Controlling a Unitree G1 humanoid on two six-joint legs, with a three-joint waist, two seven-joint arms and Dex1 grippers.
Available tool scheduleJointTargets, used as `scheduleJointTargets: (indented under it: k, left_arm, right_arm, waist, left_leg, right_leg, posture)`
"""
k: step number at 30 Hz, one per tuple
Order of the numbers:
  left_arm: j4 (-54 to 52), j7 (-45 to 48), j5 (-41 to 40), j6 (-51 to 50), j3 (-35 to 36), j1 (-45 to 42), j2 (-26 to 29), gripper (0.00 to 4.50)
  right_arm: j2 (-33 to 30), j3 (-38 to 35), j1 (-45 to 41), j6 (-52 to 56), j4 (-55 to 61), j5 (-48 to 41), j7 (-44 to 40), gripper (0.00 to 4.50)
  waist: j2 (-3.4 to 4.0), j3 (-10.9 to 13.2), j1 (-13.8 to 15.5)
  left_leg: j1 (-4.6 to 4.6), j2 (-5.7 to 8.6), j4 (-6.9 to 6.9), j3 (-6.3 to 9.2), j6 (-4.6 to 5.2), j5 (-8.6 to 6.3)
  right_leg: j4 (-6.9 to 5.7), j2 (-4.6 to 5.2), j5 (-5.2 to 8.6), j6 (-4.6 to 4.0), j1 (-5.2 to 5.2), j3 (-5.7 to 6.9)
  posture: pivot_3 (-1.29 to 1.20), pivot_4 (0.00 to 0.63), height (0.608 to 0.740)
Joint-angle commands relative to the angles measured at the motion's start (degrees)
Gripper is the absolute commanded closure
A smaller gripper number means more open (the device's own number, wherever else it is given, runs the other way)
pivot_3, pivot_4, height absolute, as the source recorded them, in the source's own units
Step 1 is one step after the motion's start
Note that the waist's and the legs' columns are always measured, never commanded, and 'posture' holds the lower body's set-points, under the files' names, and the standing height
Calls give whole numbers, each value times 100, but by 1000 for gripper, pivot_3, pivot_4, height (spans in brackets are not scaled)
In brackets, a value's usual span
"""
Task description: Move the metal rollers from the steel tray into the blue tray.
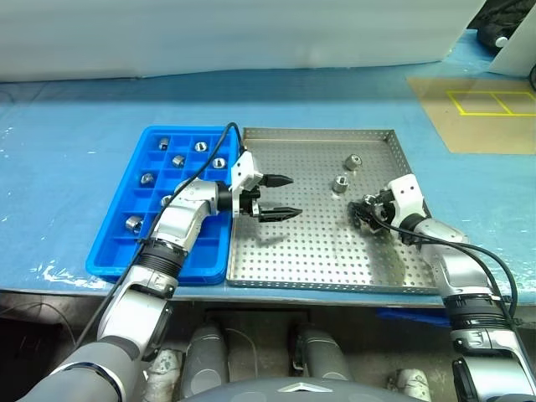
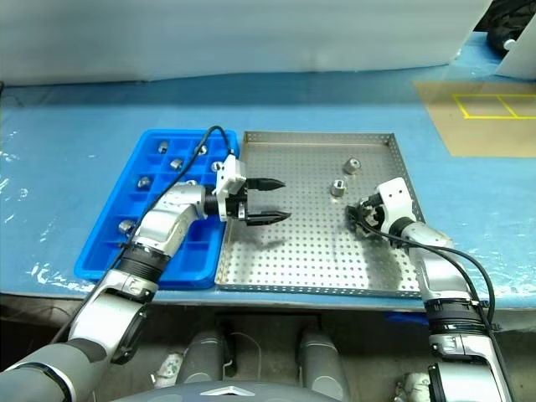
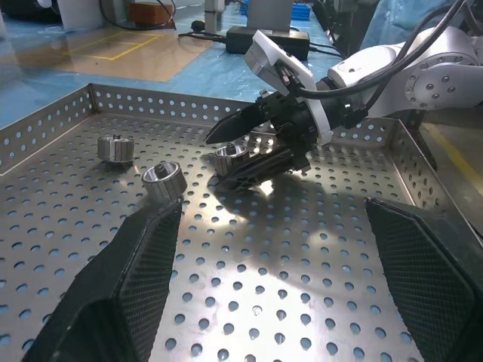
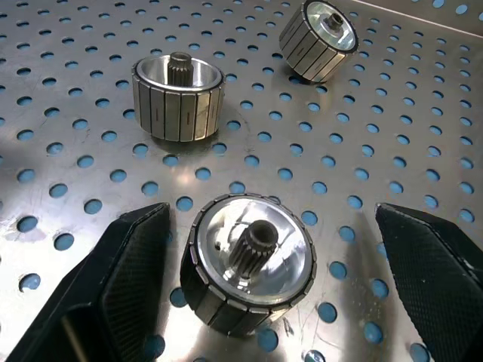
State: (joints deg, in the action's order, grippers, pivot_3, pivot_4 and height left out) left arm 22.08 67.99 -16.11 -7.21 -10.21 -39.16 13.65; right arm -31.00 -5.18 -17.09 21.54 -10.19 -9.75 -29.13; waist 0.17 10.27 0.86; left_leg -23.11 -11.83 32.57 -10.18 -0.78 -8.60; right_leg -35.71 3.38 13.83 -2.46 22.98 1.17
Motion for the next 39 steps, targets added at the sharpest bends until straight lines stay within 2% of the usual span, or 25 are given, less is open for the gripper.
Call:
scheduleJointTargets:
  k: [1,3,4,5,7,10,11,14,22,26,29,34,39]
  left_arm:
    - [-212,-28,4,101,30,0,35,395]
    - [-223,-35,4,106,31,7,41,395]
    - [-228,-39,2,103,33,6,42,367]
    - [-232,-41,-1,99,34,6,43,367]
    - [-240,-44,-8,83,35,8,46,367]
    - [-287,-5,-24,48,20,30,68,367]
    - [-294,0,-25,47,17,35,72,367]
    - [-295,23,-31,44,37,28,120,367]
    - [-605,204,-184,-214,117,101,476,367]
    - [-908,316,-355,-462,330,92,883,367]
    - [-935,274,-362,-461,502,74,1177,367]
    - [-945,174,-336,-456,700,132,1557,367]
    - [-1273,-25,-402,-628,1092,471,2089,367]
  right_arm:
    - [29,117,50,-53,-35,128,-32,0]
    - [80,77,25,-48,-127,134,44,0]
    - [96,54,19,-29,-143,98,24,396]
    - [85,64,28,-42,-133,76,-53,520]
    - [85,56,78,-74,-36,6,-200,1137]
    - [65,62,78,-72,-48,159,-61,2128]
    - [61,65,71,-81,-73,196,-29,2128]
    - [58,54,90,-128,15,140,-100,2809]
    - [65,41,78,253,631,-140,-268,2826]
    - [-158,26,184,932,1911,-778,-876,2826]
    - [-240,142,7,1331,2459,-1116,-1173,2826]
    - [2,866,-758,1217,2146,-923,-1443,2826]
    - [968,1606,-1946,517,849,-516,-1567,2826]
  waist:
    - [0,0,1]
    - [0,0,1]
    - [0,0,0]
    - [0,-1,0]
    - [1,-1,1]
    - [1,-1,1]
    - [0,-1,2]
    - [1,-1,2]
    - [1,0,-1]
    - [3,2,-2]
    - [4,2,1]
    - [4,2,34]
    - [6,4,30]
  left_leg:
    - [1,0,1,0,0,0]
    - [3,0,2,0,0,0]
    - [3,-1,3,0,0,0]
    - [5,0,3,0,0,-1]
    - [6,0,5,0,0,-1]
    - [5,0,6,0,2,-2]
    - [5,0,6,0,2,-2]
    - [5,-1,6,1,3,-3]
    - [5,-2,-4,0,3,-3]
    - [-1,-2,-17,2,2,-2]
    - [2,-2,-25,3,-1,0]
    - [5,-3,-27,3,-8,4]
    - [-6,-3,-33,8,-22,11]
  right_leg:
    - [0,0,0,0,-1,0]
    - [0,0,0,0,-4,0]
    - [0,0,0,0,-4,0]
    - [-1,-1,0,0,-5,0]
    - [-1,0,0,0,-7,0]
    - [-1,1,0,0,-8,0]
    - [0,2,0,0,-8,0]
    - [1,2,0,0,-9,0]
    - [7,1,0,0,-6,0]
    - [8,-1,0,0,9,-2]
    - [10,-3,1,-1,12,-2]
    - [7,2,1,-1,11,-3]
    - [-7,-2,2,-3,36,-4]
  posture:
    - [-265,150,740]
    - [-263,150,740]
    - [-263,150,740]
    - [-263,150,740]
    - [-263,150,740]
    - [-263,150,740]
    - [-263,150,740]
    - [-275,150,740]
    - [-271,150,740]
    - [-235,150,740]
    - [-211,150,740]
    - [-137,150,740]
    - [-59,150,740]
